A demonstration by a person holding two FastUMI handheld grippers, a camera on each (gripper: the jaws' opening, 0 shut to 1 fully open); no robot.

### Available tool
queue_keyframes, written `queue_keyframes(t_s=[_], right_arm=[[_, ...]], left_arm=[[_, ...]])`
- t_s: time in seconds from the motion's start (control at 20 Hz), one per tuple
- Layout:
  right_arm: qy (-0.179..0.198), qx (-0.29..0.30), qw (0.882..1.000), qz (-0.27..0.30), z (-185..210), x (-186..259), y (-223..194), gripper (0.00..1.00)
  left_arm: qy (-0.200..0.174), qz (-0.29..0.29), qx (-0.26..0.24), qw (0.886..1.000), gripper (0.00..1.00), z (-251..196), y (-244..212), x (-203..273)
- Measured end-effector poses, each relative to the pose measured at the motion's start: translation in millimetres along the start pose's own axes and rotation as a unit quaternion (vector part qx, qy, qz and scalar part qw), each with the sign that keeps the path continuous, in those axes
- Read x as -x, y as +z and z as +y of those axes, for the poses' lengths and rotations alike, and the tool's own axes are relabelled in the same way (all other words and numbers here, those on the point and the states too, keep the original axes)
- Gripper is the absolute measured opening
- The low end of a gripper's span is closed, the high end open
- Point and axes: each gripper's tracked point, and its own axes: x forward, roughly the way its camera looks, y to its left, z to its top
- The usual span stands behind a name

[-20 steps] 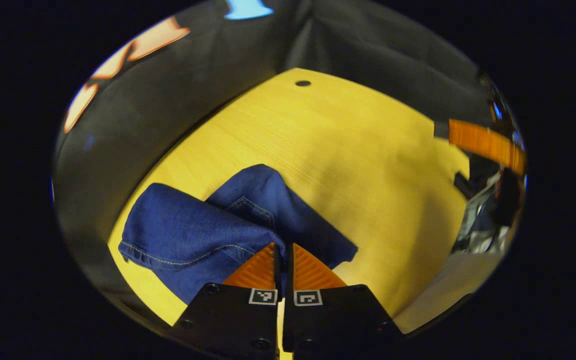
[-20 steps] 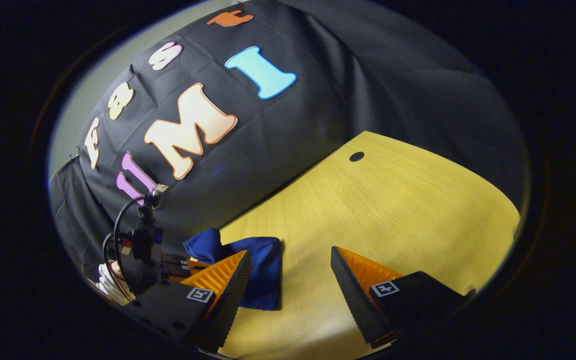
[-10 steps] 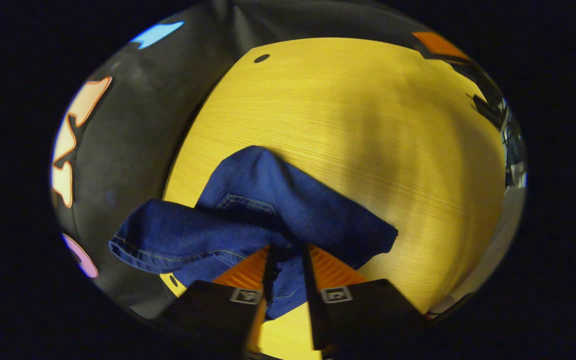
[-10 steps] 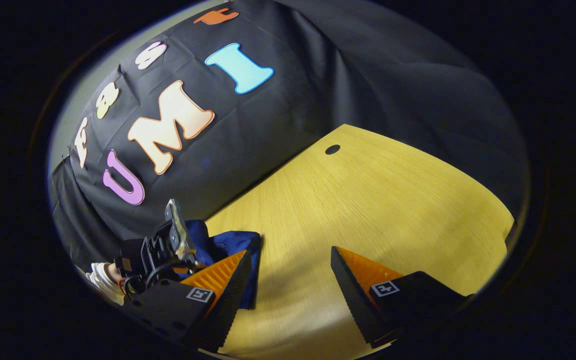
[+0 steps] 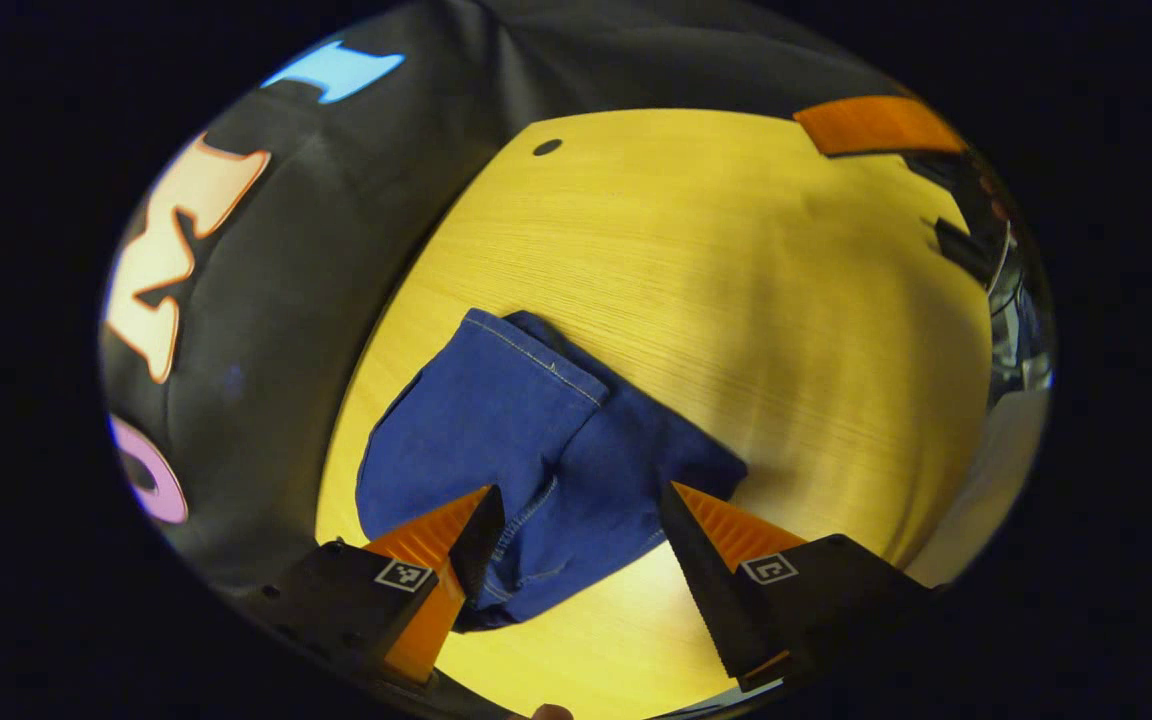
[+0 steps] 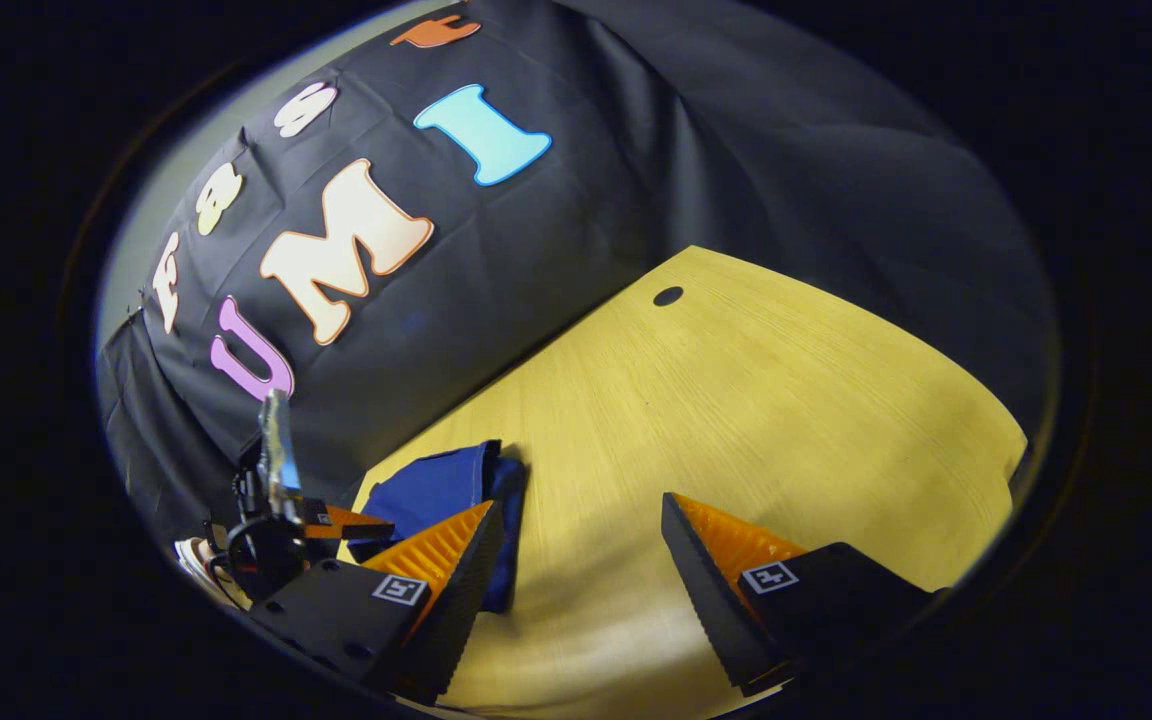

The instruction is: Grasp the waist and the cuffs of the jeans and fold them to make the two legs overlap; first hold the waist and fold one-third of the jeans toward the cuffs, then hold the cuffs and fold the remaining one-third in the same direction to finish folding.

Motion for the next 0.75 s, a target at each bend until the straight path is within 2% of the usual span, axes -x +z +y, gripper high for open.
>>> queue_keyframes(t_s=[0.05,0.1,0.15,0.3,0.45,0.75], right_arm=[[0.004,0.005,1.000,-0.002,6,0,0,0.98],[0.008,0.011,1.000,-0.002,12,1,-1,0.98],[0.014,0.016,1.000,-0.003,19,3,0,0.98],[0.037,0.025,0.999,-0.007,43,5,2,0.98],[0.055,0.046,0.997,-0.011,65,6,1,0.98],[0.076,0.075,0.994,-0.005,89,13,-4,0.98]], left_arm=[[0.005,-0.013,0.020,1.000,0.96,-1,1,8],[0.012,-0.030,0.040,0.999,0.96,1,2,18],[0.023,-0.057,0.061,0.996,1.00,6,4,28],[0.060,-0.128,0.131,0.981,0.95,25,12,51],[0.118,-0.169,0.196,0.959,0.95,46,2,70],[0.161,-0.189,0.310,0.918,0.96,60,-40,86]])
